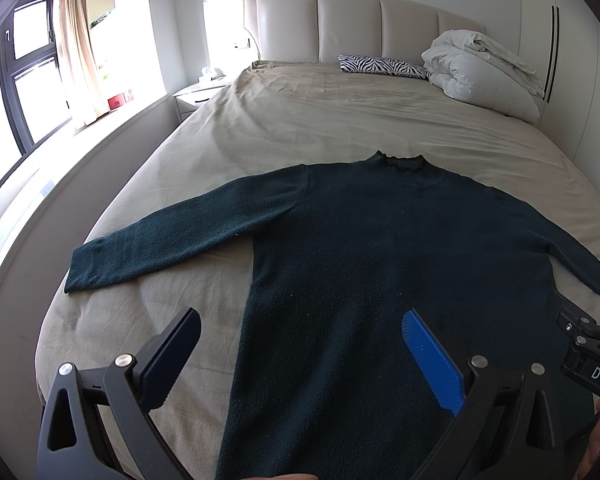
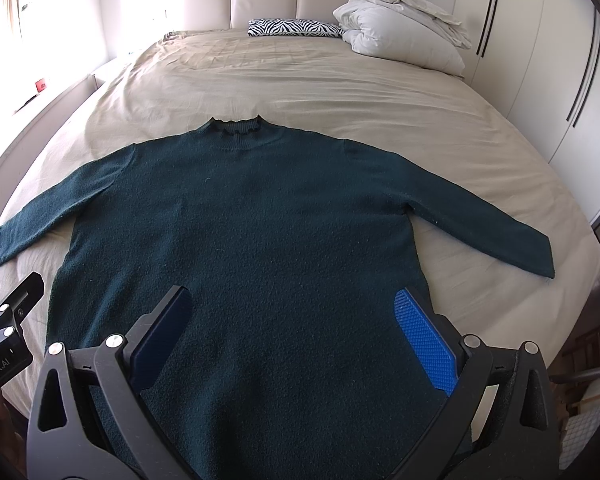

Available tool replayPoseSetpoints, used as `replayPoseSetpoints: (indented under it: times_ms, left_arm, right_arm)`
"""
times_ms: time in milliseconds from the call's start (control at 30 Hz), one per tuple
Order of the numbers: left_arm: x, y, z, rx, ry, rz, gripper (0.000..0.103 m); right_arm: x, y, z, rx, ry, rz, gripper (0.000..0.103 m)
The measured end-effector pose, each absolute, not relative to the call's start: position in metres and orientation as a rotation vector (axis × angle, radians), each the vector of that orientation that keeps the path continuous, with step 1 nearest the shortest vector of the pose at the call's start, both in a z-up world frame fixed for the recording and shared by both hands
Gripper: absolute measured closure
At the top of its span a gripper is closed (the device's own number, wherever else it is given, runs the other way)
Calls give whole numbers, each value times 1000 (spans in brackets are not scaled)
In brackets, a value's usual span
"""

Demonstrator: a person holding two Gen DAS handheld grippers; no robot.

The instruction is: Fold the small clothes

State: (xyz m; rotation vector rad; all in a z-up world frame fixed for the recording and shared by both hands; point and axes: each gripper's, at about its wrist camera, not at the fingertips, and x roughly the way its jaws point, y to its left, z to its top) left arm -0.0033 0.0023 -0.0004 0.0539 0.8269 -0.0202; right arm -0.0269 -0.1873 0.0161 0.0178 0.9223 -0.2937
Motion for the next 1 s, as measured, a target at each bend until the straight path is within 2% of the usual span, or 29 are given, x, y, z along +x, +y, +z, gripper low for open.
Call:
replayPoseSetpoints:
  times_ms: [1000]
  left_arm:
    - [-3, 11, -2, 55, 830, -18, 0]
  right_arm:
    - [-28, -184, 5, 18, 930, -295, 0]
